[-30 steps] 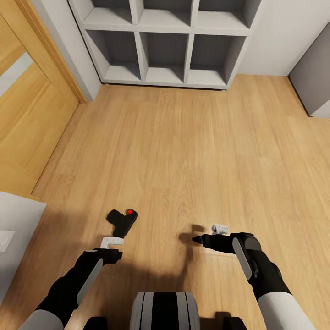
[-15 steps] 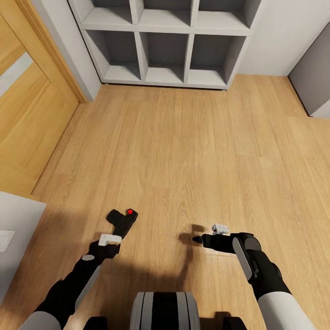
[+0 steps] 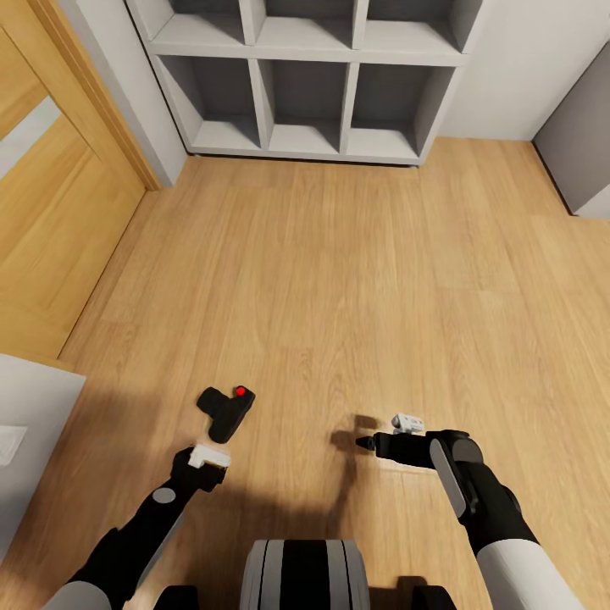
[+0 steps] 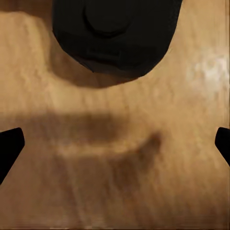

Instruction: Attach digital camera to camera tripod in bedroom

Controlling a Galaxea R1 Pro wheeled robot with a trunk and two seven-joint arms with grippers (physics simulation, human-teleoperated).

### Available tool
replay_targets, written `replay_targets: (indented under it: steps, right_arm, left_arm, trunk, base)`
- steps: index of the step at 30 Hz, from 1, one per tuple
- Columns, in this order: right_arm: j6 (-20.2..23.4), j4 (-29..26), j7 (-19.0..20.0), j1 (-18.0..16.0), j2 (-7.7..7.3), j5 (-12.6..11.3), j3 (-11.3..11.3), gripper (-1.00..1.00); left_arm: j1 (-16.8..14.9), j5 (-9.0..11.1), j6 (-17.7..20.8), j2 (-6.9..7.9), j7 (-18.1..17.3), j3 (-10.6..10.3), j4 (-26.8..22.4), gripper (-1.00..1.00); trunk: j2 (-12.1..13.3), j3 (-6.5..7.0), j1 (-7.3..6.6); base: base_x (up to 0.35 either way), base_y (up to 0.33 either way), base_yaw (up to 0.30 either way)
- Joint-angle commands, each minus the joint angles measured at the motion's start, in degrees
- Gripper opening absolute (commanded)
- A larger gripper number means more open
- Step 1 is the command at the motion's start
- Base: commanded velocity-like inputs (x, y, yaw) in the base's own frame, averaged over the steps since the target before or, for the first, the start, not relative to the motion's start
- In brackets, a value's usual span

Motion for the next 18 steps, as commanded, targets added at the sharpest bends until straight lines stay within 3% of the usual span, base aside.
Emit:
replay_targets:
  steps: [1, 7, 15, 18]
  right_arm:
    - [0.31, -0.04, 0.05, -0.02, 0.01, -0.22, -0.08, 1.0]
    - [0.35, -0.04, 0.05, -0.02, 0.01, -0.22, -0.07, 1.0]
    - [0.36, -0.04, 0.05, -0.02, 0.01, -0.18, -0.07, 1.0]
    - [0.32, -0.04, 0.05, -0.02, 0.01, -0.21, -0.13, 1.0]
  left_arm:
    - [-0.02, -0.62, 0.26, 0.03, -0.25, -0.17, 0.0, 1.0]
    - [0.03, -0.96, 0.0, 0.22, -2.23, -1.73, 0.43, 1.0]
    - [0.01, -1.07, -0.16, 0.25, -2.63, -1.93, 0.67, 1.0]
    - [0.01, -1.13, -3.37, 0.31, -2.73, -1.95, 1.43, 1.0]
  trunk:
    - [-0.01, -0.03, -0.01]
    - [-0.01, -0.03, -0.01]
    - [-0.01, -0.03, -0.01]
    - [-0.01, -0.03, -0.01]
  base:
    - [0.0, 0.0, 0.0]
    - [0.0, 0.0, 0.0]
    - [0.0, 0.0, 0.0]
    - [0.0, 0.0, 0.0]
